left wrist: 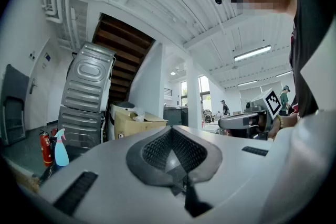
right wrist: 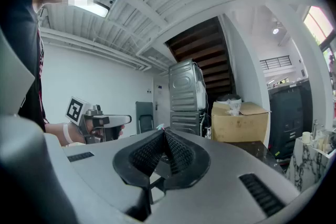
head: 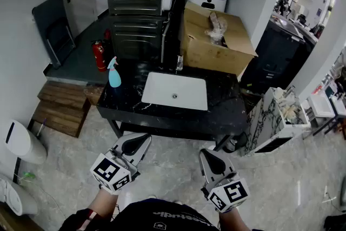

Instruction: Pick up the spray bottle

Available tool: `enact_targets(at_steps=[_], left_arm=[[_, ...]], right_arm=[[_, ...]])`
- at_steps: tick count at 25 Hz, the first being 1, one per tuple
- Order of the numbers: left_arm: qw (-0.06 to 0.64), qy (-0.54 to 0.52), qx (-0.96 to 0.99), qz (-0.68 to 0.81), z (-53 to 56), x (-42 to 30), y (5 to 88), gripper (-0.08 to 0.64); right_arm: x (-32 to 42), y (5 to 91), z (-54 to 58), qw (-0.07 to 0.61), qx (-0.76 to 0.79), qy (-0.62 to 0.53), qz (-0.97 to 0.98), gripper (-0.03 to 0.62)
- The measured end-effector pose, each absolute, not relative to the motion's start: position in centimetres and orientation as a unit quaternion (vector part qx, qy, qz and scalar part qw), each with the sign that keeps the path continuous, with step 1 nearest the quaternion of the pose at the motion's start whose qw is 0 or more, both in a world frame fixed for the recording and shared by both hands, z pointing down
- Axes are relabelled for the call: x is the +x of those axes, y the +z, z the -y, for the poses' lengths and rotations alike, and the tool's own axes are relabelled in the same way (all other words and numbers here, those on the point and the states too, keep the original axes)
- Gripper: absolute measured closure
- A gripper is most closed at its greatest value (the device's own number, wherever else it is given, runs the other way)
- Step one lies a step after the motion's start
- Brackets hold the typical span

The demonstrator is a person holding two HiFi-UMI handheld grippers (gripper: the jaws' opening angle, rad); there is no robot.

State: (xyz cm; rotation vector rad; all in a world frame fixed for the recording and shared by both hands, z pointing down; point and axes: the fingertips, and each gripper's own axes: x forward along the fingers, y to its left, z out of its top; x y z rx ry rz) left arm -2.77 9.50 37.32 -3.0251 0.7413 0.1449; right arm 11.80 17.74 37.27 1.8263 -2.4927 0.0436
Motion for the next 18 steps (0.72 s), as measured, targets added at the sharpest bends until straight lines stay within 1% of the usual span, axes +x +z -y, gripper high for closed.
enact_targets(at_steps=[12, 18], left_arm=[[0.001, 0.051, -0.971, -0.232, -8.9, -3.2, 37.2, 0.545], [-0.003, 0.051, -0.97, -0.237, -8.1, -4.6, 37.7, 0.545]], right_arm=[[11.0, 37.1, -17.6, 0.027, 0.587, 0.016, 0.809, 0.555], [10.3, 36.7, -16.7, 0.003, 0.589, 0.016, 0.808, 0.554]])
